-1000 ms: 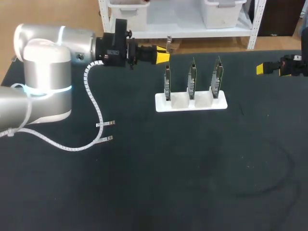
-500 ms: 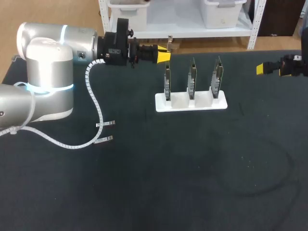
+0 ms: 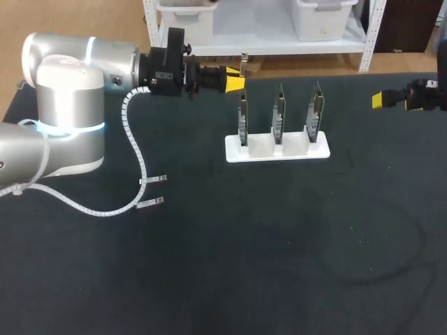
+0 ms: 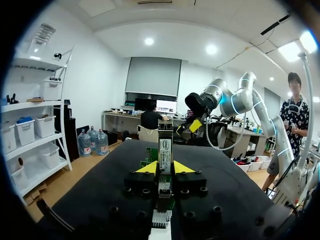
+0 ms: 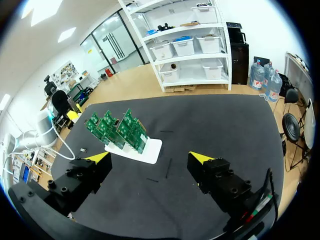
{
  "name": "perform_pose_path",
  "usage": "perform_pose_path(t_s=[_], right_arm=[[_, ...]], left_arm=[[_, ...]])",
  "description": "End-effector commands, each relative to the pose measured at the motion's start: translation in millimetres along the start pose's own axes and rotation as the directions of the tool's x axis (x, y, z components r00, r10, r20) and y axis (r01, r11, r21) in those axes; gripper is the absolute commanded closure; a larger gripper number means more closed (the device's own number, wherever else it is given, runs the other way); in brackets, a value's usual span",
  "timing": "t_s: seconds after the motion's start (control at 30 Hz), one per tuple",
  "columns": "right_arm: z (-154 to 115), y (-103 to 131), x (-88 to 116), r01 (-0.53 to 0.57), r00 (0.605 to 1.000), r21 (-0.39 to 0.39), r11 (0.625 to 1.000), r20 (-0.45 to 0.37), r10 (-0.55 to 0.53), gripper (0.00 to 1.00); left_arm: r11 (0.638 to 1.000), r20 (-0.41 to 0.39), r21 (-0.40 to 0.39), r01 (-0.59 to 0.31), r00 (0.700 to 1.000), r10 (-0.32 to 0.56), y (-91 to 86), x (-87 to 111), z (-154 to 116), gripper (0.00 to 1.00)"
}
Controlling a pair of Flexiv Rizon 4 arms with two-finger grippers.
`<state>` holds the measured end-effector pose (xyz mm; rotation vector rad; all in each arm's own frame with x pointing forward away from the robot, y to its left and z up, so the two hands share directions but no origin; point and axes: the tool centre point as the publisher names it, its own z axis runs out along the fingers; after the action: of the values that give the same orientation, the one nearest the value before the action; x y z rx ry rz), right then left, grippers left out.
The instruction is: Pick up the optical module with the left hand, and insert it into the network port with the right hand.
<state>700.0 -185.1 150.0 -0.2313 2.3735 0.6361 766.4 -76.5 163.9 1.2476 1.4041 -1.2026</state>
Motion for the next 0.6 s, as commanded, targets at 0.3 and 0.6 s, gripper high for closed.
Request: perform_pose_path(t_s=[0.3, 0.6], right_arm=[[0.0, 0.0, 0.0, 0.0, 1.0, 0.0, 1.0, 0.0, 0.0, 0.0], [0.0, 0.0, 0.0, 0.0, 1.0, 0.0, 1.0, 0.0, 0.0, 0.0]], left_arm=[[0.999, -0.007, 0.01, -0.036, 0.999, 0.036, -0.5, 3.0, 4.1, 1.0], [0.999, 0.0, 0.004, -0.041, 0.999, 0.041, 2.2, 3.9, 2.7, 1.0]])
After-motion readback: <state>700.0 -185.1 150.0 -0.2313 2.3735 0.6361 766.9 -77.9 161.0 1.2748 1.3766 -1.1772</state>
